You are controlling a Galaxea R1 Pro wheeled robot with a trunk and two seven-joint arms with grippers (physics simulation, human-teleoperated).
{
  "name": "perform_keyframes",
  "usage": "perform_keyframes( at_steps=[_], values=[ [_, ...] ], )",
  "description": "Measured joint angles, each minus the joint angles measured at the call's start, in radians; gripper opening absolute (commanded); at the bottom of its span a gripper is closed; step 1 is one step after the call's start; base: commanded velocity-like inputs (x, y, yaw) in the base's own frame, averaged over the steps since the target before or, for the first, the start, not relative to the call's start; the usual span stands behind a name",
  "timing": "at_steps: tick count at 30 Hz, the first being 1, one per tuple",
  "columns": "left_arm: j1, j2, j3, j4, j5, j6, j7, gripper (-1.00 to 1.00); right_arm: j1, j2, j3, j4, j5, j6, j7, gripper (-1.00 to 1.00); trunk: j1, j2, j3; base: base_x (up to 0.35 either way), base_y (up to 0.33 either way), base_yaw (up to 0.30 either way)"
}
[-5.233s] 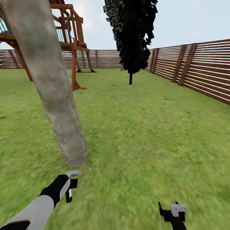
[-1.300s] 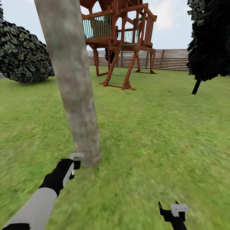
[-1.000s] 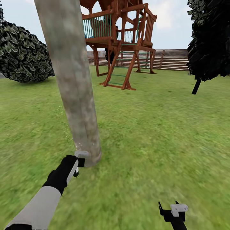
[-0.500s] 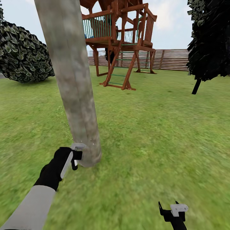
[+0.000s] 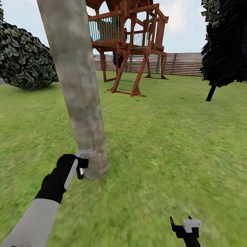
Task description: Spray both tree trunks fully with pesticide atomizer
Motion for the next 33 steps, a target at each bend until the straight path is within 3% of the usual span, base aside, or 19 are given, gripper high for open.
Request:
perform_keyframes(
  at_steps=[3,4,8,12,13,15,18,20,23,25,27,30,33],
  values=[
    [0.001,0.029,0.023,-0.016,0.014,0.0,-0.001,-1.0,0.0,0.0,0.0,0.001,0.0,0.0,0.0,1.0,0.0,0.0,0.0,0.0,0.0,0.0],
    [0.003,0.023,0.018,-0.026,0.021,-0.001,-0.002,-1.0,0.0,0.0,0.0,0.0,0.0,0.0,0.0,1.0,0.0,0.0,0.0,-0.027,0.0,0.0],
    [0.0,0.002,-0.073,-0.052,0.028,0.0,-0.001,-1.0,0.0,0.0,0.0,0.0,0.0,0.0,0.0,1.0,0.0,0.0,0.0,-0.167,0.0,0.0],
    [-0.006,0.0,-0.08,-0.056,0.014,0.001,-0.001,-1.0,0.0,0.0,0.0,0.001,0.0,0.0,0.0,1.0,0.0,0.0,0.0,-0.02,0.0,0.0],
    [-0.008,0.006,-0.06,-0.068,0.007,0.003,-0.001,-1.0,0.0,0.0,0.0,0.0,0.0,0.0,0.0,1.0,0.0,0.0,0.0,-0.001,0.0,0.0],
    [-0.008,0.012,0.028,-0.08,0.004,0.003,-0.001,-1.0,0.0,0.0,0.0,0.0,0.0,0.0,0.0,1.0,0.0,0.0,0.0,0.0,0.0,0.0],
    [-0.008,0.03,0.053,-0.09,0.013,0.004,-0.001,-1.0,0.0,0.0,0.0,0.0,0.0,0.0,0.0,1.0,0.0,0.0,0.0,0.0,0.0,0.0],
    [-0.009,0.015,0.046,-0.096,0.022,0.007,-0.001,-1.0,0.0,0.0,0.0,0.0,0.0,0.0,0.0,1.0,0.0,0.0,0.0,0.0,0.0,0.0],
    [-0.014,-0.027,-0.006,-0.099,0.028,0.011,-0.001,-1.0,0.0,0.0,0.0,0.0,0.0,0.0,0.0,1.0,0.0,0.0,0.0,0.0,0.0,0.0],
    [-0.035,-0.045,-0.017,-0.112,0.016,0.013,-0.001,-1.0,0.0,0.0,0.0,0.0,0.0,0.0,0.0,1.0,0.0,0.0,0.0,0.0,0.0,0.0],
    [-0.039,-0.038,-0.015,-0.129,0.012,0.014,0.0,-1.0,0.0,0.0,0.0,0.0,0.0,0.0,0.0,1.0,0.0,0.0,0.0,0.0,0.0,0.0],
    [-0.04,0.013,0.032,-0.161,0.004,0.017,0.0,-1.0,0.0,0.0,0.0,0.0,0.0,0.0,0.0,1.0,0.0,0.0,0.0,0.0,0.0,0.0],
    [-0.044,0.056,0.046,-0.165,0.012,0.019,-0.001,-1.0,0.0,0.0,0.0,0.0,0.0,0.0,0.0,1.0,0.0,0.0,0.0,0.0,0.0,0.0]
  ],
)
